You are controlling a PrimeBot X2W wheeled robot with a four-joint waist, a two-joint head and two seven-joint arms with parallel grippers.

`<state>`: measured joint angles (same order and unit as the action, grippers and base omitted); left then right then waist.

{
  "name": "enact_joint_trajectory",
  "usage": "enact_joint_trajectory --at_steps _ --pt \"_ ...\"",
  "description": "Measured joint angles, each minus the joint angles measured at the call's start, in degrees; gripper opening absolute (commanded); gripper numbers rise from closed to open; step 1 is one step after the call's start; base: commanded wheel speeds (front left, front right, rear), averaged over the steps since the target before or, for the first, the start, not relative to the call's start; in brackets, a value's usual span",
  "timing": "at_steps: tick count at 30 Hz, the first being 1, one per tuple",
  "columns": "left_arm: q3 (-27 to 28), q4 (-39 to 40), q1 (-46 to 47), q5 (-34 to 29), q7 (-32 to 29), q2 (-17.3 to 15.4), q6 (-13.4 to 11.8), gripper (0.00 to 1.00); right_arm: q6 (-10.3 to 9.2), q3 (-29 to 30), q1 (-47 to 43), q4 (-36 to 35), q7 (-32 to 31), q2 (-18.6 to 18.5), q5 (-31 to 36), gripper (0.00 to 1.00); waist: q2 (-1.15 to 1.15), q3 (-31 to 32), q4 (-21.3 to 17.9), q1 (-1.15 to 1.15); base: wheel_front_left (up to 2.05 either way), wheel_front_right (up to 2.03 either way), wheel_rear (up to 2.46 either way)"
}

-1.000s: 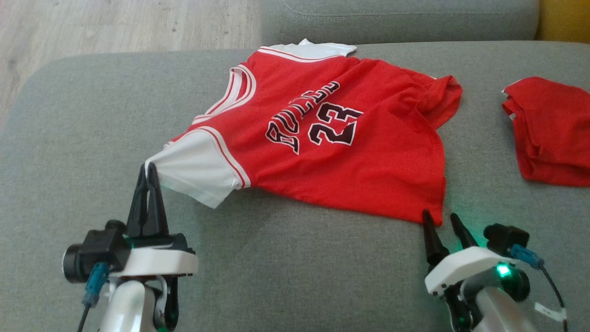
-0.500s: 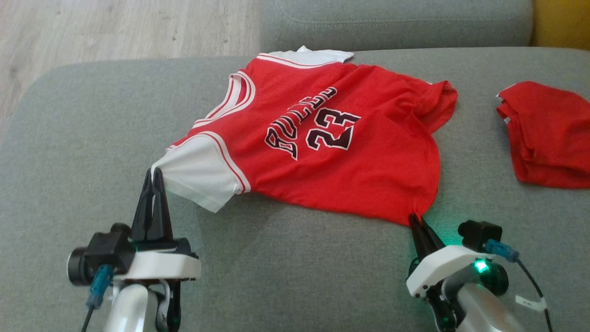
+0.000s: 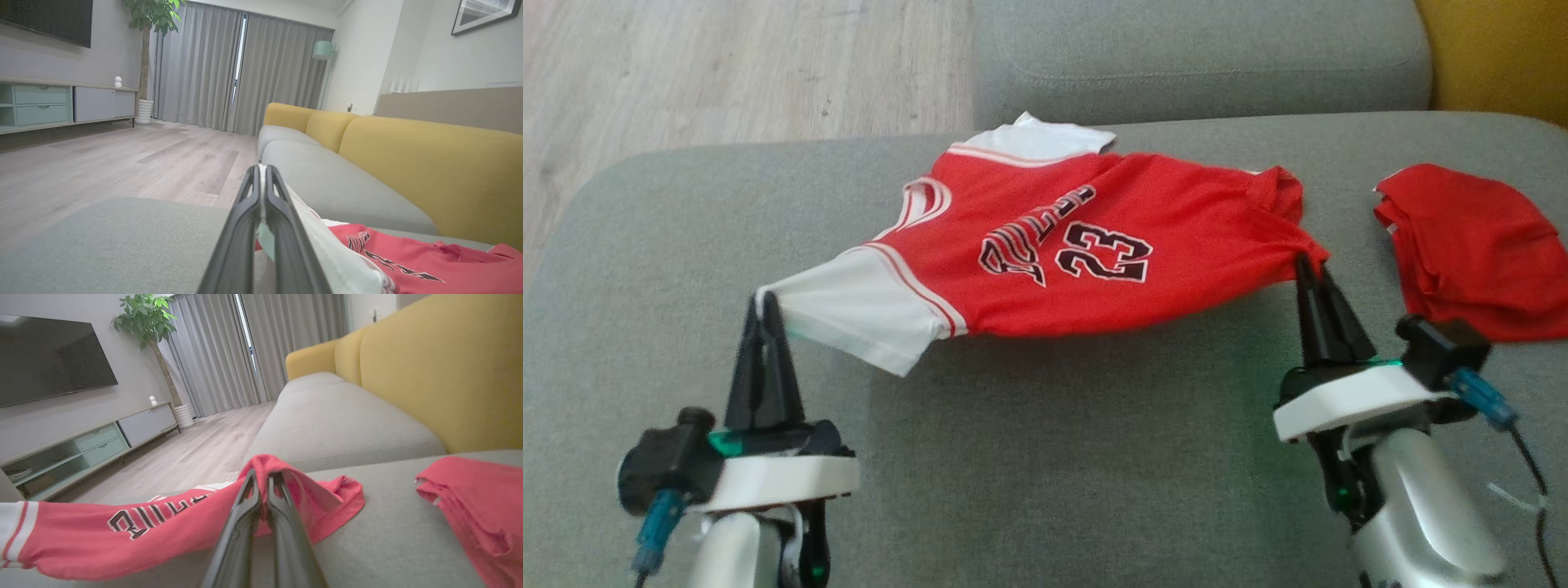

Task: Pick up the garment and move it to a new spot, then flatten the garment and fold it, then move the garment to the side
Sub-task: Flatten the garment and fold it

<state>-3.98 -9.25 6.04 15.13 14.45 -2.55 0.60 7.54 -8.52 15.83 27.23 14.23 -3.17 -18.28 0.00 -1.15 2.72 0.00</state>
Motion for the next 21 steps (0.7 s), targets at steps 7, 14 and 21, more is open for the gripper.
enact_joint_trajectory --at_steps 7,14,21 --pt "1.3 8.5 -3.3 7.2 0.0 0.0 0.4 0.0 0.0 4.0 -8.5 -15.7 -6.6 0.0 3.2 0.0 0.0 1.2 -0.7 -0.01 0.0 0.0 0.0" --pt "0.4 15.5 -7.6 9.3 0.1 -0.1 0.0 0.0 0.0 6.2 -17.3 -29.9 -12.2 0.5 5.1 0.0 0.0 -0.5 -0.2 0.0 0.0 0.0 0.0" --pt "-1.5 14.3 7.3 12.3 -5.9 -2.3 3.2 0.0 0.0 6.9 -6.0 -34.4 -20.6 -1.5 9.5 0.0 0.0 -5.5 0.0 0.0 0.0 0.0 0.0"
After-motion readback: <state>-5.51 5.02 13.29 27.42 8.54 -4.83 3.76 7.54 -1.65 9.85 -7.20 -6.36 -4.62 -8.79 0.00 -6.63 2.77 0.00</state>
